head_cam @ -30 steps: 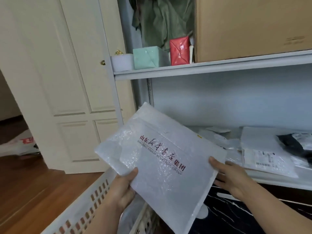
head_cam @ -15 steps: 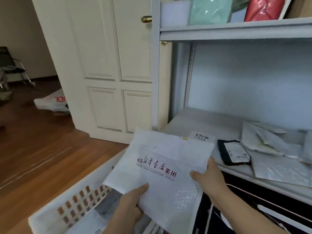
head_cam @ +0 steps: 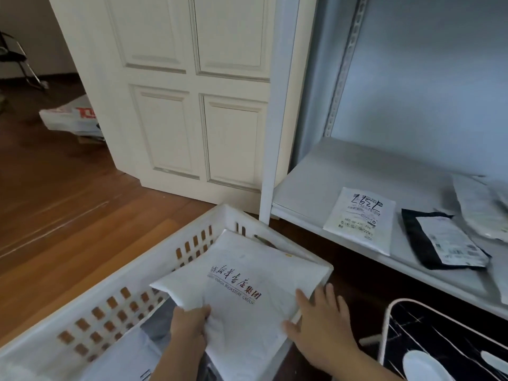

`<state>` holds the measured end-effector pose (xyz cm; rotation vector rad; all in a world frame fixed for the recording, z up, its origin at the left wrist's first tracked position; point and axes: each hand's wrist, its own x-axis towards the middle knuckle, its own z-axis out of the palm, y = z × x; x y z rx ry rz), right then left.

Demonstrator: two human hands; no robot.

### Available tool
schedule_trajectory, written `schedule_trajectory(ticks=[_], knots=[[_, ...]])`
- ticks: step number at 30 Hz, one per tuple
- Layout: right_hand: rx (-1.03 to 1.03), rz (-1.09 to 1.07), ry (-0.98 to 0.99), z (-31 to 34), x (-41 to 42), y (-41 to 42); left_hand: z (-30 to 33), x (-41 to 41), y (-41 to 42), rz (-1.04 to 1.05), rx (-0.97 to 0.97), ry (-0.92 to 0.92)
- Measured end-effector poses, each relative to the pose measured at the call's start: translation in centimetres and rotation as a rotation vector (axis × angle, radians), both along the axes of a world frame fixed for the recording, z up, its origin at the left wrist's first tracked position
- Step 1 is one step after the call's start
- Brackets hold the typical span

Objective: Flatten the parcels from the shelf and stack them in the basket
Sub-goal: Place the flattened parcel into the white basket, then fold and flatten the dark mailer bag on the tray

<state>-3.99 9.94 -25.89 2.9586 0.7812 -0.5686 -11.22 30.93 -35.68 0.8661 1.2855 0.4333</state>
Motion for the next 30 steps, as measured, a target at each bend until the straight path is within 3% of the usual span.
schedule_trajectory(ticks=[3,7,10,12,15,16,18,22,26,30], knots=[[-0.080,0.111,-0.122,-0.8,0.1,0.1,-1.4,0.5,0.1,-0.023,0.057,0.163],[-0.194,0.075,-0.162,-1.7,0.9,1.6,-2.2,0.4,-0.9,-0.080,0.167,0.371],[-0.274,0.037,-0.110,-2.6,1.2,3.1,-1.6,0.8,-2.1,-0.168,0.456,0.613],[-0.301,0.026,-0.104,-3.0,1.2,3.8,-0.8,1.2,-2.9,-0.469,0.870,0.679],[-0.399,0.039,-0.112,-2.9,1.6,4.4,-0.7,2.4,-4.1,-1.230,1.298,0.590],[-0.411,0.048,-0.114,-2.7,1.9,4.5,-1.1,2.7,-4.4,-1.436,1.331,0.571],[-0.353,0.072,-0.156,-2.4,2.6,4.4,-2.5,3.3,-4.8,-1.622,1.317,0.609],[-0.159,0.060,-0.154,-3.0,3.4,3.2,-5.0,4.1,-5.7,-1.684,1.262,0.805],[-0.180,0.098,-0.125,-3.5,3.8,3.2,-6.5,5.2,-6.0,-1.744,1.200,0.917],[-0.179,0.103,-0.105,-3.7,3.9,3.3,-7.2,6.1,-5.5,-1.765,1.119,0.914]])
